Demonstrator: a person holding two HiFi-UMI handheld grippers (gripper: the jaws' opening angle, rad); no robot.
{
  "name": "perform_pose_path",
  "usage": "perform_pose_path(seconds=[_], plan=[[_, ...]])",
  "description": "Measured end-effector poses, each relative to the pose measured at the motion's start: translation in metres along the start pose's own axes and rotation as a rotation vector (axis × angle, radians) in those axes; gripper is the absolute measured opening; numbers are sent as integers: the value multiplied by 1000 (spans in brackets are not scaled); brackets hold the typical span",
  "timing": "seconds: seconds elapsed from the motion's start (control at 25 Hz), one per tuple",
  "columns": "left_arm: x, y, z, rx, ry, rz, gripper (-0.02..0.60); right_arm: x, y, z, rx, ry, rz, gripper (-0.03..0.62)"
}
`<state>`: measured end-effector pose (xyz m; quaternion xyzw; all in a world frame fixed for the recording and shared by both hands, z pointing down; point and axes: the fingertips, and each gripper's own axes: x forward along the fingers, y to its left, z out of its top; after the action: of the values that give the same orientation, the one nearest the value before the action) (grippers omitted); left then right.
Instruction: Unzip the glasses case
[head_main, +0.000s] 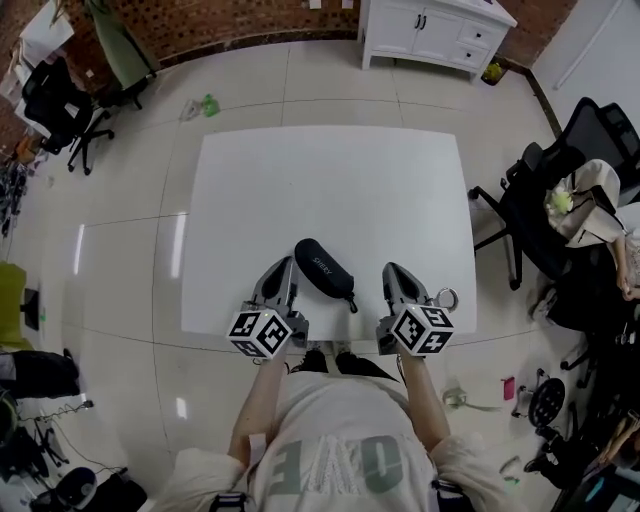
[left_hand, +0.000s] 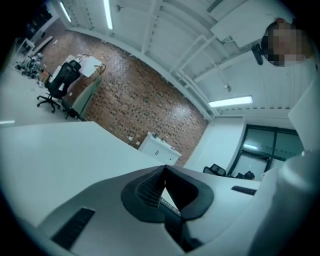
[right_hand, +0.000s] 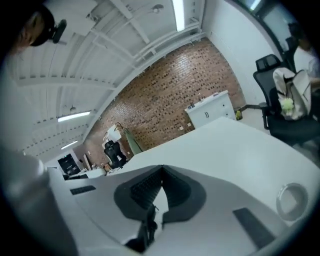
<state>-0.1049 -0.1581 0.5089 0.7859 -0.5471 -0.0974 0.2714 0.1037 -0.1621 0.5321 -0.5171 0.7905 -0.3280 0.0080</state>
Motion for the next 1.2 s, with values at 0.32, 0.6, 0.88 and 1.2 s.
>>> perform_pose_path(seconds=[0.32, 0.6, 0.88, 1.2], plan=[[-81, -39, 20, 21, -114, -82, 2, -91, 42, -11, -3, -93, 57, -2], [-248, -83, -26, 43, -130, -197, 2, -232, 115, -98, -44, -186, 64, -2], [-435, -81, -7, 92, -226, -80, 2, -384, 220, -149, -201, -190, 172, -2], [-696, -167, -64, 171, -346, -138, 2, -582, 314, -281, -212, -249, 237, -2]])
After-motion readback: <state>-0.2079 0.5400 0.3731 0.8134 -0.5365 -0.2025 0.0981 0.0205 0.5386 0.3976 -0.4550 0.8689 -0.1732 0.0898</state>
